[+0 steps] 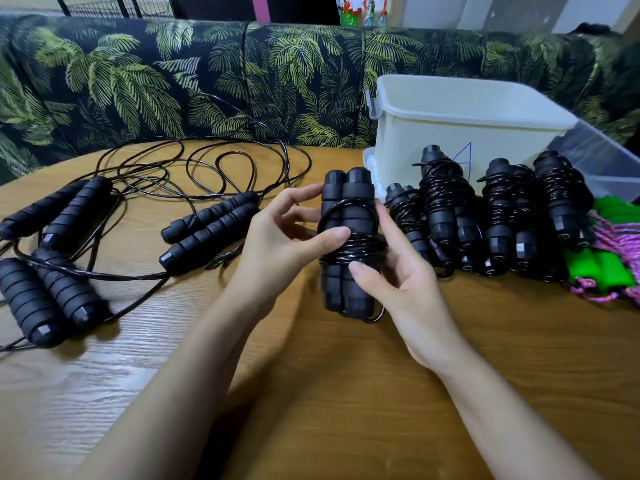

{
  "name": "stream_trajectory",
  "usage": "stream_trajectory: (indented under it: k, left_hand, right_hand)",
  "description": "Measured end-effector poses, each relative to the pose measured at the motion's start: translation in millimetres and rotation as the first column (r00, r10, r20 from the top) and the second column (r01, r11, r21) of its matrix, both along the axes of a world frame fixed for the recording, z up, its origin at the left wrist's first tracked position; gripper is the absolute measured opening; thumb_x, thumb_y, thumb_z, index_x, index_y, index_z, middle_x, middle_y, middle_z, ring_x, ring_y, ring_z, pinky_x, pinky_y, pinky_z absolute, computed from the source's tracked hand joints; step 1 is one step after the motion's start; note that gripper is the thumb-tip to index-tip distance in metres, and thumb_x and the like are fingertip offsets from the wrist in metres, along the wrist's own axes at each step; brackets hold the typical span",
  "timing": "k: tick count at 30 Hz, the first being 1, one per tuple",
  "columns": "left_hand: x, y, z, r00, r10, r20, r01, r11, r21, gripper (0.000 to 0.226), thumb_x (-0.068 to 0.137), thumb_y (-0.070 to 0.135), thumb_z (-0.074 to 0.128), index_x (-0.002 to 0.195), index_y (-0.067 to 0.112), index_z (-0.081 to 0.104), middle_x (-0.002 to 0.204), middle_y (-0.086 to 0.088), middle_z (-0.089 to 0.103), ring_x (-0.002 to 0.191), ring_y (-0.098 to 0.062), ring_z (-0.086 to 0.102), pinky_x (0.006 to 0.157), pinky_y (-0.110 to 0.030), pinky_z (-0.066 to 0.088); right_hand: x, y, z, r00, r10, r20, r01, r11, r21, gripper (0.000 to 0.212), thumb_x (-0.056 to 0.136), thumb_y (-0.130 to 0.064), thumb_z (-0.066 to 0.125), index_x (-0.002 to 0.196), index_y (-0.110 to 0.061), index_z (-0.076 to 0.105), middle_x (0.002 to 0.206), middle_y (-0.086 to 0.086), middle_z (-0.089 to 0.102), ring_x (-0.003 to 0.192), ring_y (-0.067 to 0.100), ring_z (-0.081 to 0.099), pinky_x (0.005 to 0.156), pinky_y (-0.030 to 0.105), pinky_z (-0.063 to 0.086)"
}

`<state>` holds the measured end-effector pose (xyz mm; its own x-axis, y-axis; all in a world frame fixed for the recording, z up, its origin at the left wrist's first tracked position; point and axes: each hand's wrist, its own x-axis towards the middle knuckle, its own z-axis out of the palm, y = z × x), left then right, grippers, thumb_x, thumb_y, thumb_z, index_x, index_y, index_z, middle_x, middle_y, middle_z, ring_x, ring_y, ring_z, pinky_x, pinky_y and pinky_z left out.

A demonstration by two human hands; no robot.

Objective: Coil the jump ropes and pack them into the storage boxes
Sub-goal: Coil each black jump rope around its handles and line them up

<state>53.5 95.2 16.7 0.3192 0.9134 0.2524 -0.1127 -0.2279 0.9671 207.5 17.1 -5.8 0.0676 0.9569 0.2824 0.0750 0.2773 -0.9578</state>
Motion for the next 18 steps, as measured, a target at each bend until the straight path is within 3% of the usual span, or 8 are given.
stream_trajectory:
  k: [5,8,11,14,18]
  left_hand:
    - [-2,2,1,0.999,-0.03,0.034,0.031,0.999,-0.034,0.056,0.071,0.02,0.084,0.122,0.023,0.062,0.08,0.014,0.068,0.082,-0.015,0.061,0.083,-0.029,0.055]
    - [0,1,-1,0.998,-0.009,0.061,0.012,0.999,-0.049,0.061,0.071,0.019,0.084,0.127,0.019,0.061,0.082,0.011,0.069,0.082,-0.018,0.062,0.084,-0.03,0.056]
    - [4,0,-4,0.995,0.067,0.069,-0.064,0.997,-0.045,0.065,0.067,0.021,0.085,0.127,0.019,0.061,0.084,0.009,0.067,0.077,-0.018,0.062,0.08,-0.03,0.057]
    - [8,-2,-9,0.988,0.146,0.054,-0.145,0.989,-0.012,0.063,0.065,0.02,0.089,0.123,0.025,0.063,0.09,0.007,0.066,0.074,-0.012,0.061,0.076,-0.029,0.056]
    - [13,-4,-12,0.975,0.216,0.052,-0.216,0.976,0.003,0.062,0.064,0.024,0.086,0.121,0.026,0.062,0.09,0.008,0.067,0.069,-0.007,0.06,0.074,-0.026,0.055]
  right_hand:
    - [9,1,7,0.986,0.064,-0.156,-0.076,0.995,-0.069,0.07,0.085,-0.017,0.062,0.148,-0.033,0.035,0.139,-0.006,0.059,0.129,0.011,0.054,0.103,0.03,0.048]
    - [9,2,4,0.984,0.055,-0.168,-0.068,0.995,-0.076,0.07,0.087,-0.02,0.062,0.15,-0.03,0.034,0.148,-0.007,0.049,0.135,0.009,0.047,0.111,0.036,0.042]
    - [6,5,-2,0.997,-0.079,-0.009,0.079,0.997,0.0,0.063,0.091,-0.025,0.06,0.15,-0.03,0.036,0.15,-0.012,0.043,0.139,0.006,0.04,0.117,0.042,0.033]
    - [2,6,-7,0.974,-0.215,0.068,0.209,0.974,0.087,0.054,0.093,-0.019,0.057,0.145,-0.03,0.044,0.143,-0.017,0.05,0.136,0.007,0.045,0.115,0.042,0.036]
    - [-7,5,-12,0.855,-0.406,0.322,0.332,0.906,0.261,0.049,0.099,-0.018,0.047,0.146,-0.029,0.04,0.15,-0.005,0.046,0.142,0.007,0.037,0.118,0.032,0.03]
